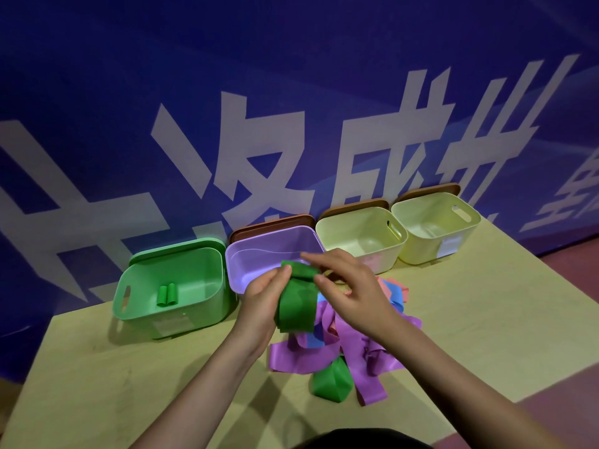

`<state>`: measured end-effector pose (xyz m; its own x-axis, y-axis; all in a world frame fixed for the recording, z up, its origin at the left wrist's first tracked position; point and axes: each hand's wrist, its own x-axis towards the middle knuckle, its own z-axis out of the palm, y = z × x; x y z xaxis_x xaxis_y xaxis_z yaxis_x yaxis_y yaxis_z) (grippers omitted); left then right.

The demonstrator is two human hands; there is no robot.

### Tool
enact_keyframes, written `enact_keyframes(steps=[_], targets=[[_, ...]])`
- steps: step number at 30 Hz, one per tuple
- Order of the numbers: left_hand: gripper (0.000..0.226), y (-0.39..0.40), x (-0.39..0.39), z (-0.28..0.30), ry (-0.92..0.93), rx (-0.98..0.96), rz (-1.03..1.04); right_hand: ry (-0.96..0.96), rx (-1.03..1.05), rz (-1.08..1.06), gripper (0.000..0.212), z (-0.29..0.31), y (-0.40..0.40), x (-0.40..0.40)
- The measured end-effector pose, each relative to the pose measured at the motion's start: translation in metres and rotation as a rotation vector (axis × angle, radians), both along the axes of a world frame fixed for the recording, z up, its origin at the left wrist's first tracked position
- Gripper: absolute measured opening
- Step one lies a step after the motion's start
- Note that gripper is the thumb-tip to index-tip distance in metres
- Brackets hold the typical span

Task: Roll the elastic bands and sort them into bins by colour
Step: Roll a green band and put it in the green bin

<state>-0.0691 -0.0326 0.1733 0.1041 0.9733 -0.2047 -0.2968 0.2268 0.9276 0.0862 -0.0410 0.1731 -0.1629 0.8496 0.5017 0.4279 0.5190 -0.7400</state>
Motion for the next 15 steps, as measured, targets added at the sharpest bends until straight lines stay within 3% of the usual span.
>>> enact_keyframes(steps=[3,8,15], targets=[[0.018,-0.001,0.0021,0.0006,0.077,0.056,0.002,0.185,-0.253,-0.066,0.022,-0.0019,-0.0011,-0.0043],[0.02,-0.0014,0.0012,-0.0017,0.097,0.07,-0.016,0.3,-0.354,-0.108,0.012,-0.0067,0.0025,-0.008],[0.013,-0.0001,-0.0035,-0.0017,0.253,0.249,-0.049,0.203,-0.326,-0.071,0.002,-0.004,0.0009,-0.0087]])
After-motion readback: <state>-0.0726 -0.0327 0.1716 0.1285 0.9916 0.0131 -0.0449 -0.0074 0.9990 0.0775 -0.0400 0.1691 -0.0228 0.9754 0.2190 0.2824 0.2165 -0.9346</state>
